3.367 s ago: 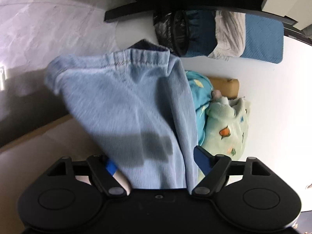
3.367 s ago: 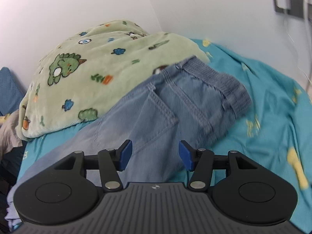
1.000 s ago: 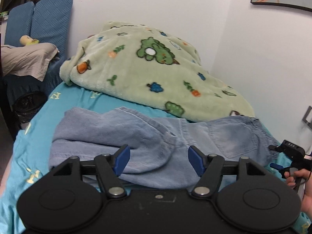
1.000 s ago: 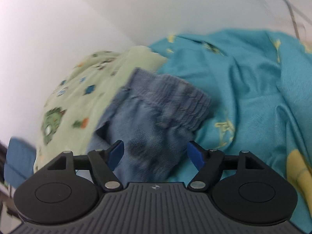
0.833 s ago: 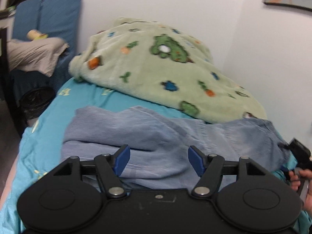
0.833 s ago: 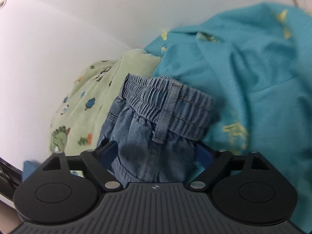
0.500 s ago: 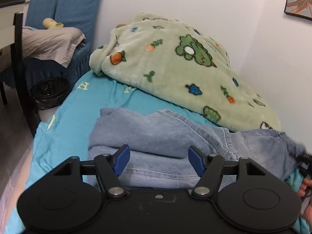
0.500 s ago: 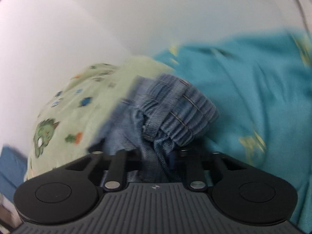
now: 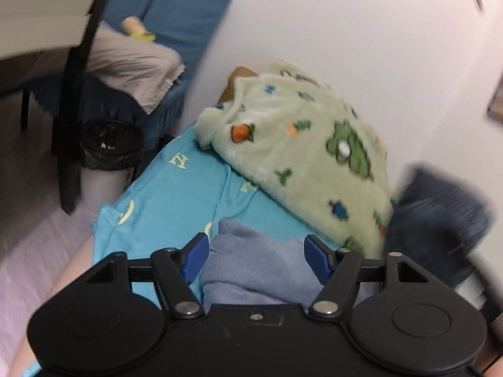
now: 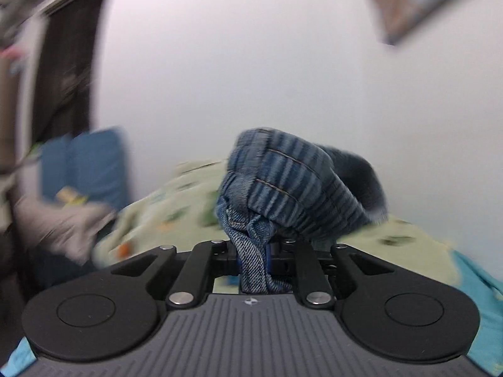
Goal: Fold clothes
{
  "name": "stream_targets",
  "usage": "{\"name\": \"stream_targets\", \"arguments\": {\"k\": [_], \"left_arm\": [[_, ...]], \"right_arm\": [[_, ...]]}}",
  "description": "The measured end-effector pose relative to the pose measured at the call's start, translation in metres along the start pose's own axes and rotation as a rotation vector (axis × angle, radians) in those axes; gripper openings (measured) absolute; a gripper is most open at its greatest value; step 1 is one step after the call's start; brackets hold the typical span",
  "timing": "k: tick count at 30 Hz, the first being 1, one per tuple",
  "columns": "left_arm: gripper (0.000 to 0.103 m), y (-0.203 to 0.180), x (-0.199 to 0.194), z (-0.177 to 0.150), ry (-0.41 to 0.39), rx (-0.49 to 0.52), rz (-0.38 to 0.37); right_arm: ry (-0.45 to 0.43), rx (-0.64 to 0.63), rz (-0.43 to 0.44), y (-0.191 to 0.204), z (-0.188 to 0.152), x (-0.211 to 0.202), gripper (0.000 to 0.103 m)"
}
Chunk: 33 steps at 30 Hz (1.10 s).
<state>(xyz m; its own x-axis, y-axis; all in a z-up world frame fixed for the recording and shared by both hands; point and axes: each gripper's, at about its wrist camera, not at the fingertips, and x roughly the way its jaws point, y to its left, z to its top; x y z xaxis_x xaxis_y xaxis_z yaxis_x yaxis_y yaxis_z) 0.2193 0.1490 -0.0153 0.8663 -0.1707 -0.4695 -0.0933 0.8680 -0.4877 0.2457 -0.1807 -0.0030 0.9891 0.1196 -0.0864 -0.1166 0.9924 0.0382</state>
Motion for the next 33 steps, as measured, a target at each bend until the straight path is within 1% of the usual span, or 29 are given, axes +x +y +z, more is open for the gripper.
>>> {"name": "stream_targets", "arguments": {"k": [2,4,5,7,8,9,11,13,14,16,18,20,21,23,24,25,27,28,29,30,32,33], "left_arm": [[0.065,0.011,-0.006,0.005,-0.019,-0.041,-0.027],[0.065,0.018,-0.009,0.005,-0.03,-0.074,-0.026],[0.065,0.02,-0.009,0.005,-0.024,-0.081,-0.04],[0.065,0.024,-0.008,0.004,-0.011,-0.093,-0.066],[0.065,0.025,-0.009,0.004,-0.015,-0.095,-0.077],[0.065,0.027,-0.012,0.005,-0.028,-0.101,-0.087],[0.065,0.033,-0.015,0.007,-0.046,-0.13,-0.113],[0.065,0.039,-0.017,0.008,-0.052,-0.158,-0.139],[0.065,0.04,-0.017,0.008,-0.052,-0.16,-0.139],[0.065,0.043,-0.015,0.008,-0.052,-0.164,-0.13],[0.066,0.047,-0.014,0.005,-0.056,-0.192,-0.126],[0.066,0.046,-0.008,0.002,-0.028,-0.221,-0.138],[0.066,0.043,-0.007,0.002,-0.02,-0.202,-0.14],[0.066,0.039,-0.012,0.004,-0.048,-0.155,-0.113],[0.066,0.04,-0.016,0.005,-0.065,-0.159,-0.103],[0.067,0.041,-0.018,0.005,-0.072,-0.169,-0.11],[0.068,0.041,-0.017,0.003,-0.059,-0.16,-0.111],[0.069,0.041,-0.014,0.003,-0.057,-0.134,-0.092],[0.069,0.043,-0.009,0.002,-0.049,-0.122,-0.052],[0.069,0.047,-0.003,0.001,-0.028,-0.133,-0.017],[0.069,0.057,0.006,-0.001,0.02,-0.174,-0.026],[0.069,0.061,0.006,-0.002,0.021,-0.194,-0.029]], "right_arm": [[0.045,-0.07,0.066,0.046,-0.019,0.005,0.012],[0.111,-0.15,0.136,0.09,-0.045,0.009,0.012],[0.15,-0.205,0.164,0.11,-0.062,0.012,0.012],[0.235,-0.283,0.192,0.137,-0.091,0.021,0.012],[0.255,-0.305,0.194,0.145,-0.098,0.023,0.012],[0.251,-0.317,0.185,0.151,-0.099,0.021,0.012],[0.218,-0.334,0.174,0.158,-0.089,0.018,0.012],[0.199,-0.333,0.195,0.161,-0.077,0.02,0.012],[0.2,-0.334,0.211,0.164,-0.075,0.021,0.012],[0.208,-0.351,0.238,0.171,-0.081,0.024,0.012],[0.229,-0.351,0.267,0.177,-0.099,0.022,0.013],[0.236,-0.344,0.287,0.18,-0.11,0.021,0.013],[0.23,-0.347,0.29,0.182,-0.111,0.02,0.013],[0.22,-0.357,0.298,0.186,-0.111,0.018,0.013],[0.212,-0.368,0.308,0.188,-0.11,0.016,0.013],[0.202,-0.385,0.321,0.188,-0.109,0.013,0.013],[0.197,-0.403,0.341,0.186,-0.107,0.011,0.013],[0.203,-0.396,0.344,0.184,-0.106,0.012,0.014],[0.209,-0.386,0.342,0.182,-0.105,0.012,0.016],[0.216,-0.37,0.336,0.178,-0.105,0.012,0.017],[0.233,-0.379,0.319,0.175,-0.103,0.011,0.02],[0.242,-0.389,0.317,0.174,-0.103,0.009,0.028]]}}
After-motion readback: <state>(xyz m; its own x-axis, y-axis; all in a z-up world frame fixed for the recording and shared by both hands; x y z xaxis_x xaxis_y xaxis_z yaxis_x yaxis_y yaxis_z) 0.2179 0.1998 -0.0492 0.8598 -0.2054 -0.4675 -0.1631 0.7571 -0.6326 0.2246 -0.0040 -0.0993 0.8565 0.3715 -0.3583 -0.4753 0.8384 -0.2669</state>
